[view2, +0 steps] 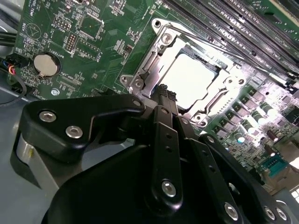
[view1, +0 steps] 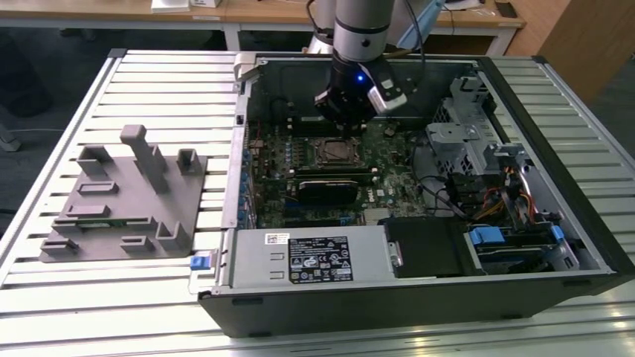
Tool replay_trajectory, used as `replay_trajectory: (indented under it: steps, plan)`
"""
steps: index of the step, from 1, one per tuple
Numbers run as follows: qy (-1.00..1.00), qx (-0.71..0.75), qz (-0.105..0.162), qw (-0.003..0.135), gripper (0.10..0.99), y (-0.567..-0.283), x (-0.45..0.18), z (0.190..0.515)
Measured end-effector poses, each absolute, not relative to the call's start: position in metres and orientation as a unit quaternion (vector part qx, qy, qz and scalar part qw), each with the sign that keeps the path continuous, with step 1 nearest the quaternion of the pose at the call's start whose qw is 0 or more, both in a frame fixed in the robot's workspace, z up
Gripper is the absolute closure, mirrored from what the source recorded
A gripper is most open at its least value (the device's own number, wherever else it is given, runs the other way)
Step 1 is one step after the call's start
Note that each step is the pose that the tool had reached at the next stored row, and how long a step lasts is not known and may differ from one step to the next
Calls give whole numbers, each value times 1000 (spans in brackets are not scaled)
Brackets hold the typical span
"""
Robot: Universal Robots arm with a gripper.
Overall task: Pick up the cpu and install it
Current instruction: 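Install the second cpu locking lever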
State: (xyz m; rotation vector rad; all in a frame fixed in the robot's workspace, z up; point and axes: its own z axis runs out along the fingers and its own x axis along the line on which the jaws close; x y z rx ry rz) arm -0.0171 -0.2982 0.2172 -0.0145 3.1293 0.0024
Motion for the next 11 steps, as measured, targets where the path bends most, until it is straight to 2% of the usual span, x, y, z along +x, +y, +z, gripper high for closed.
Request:
replay_trajectory:
  steps: [11]
  plan:
    - [1000, -5, 1, 6, 980, -302, -17, 217]
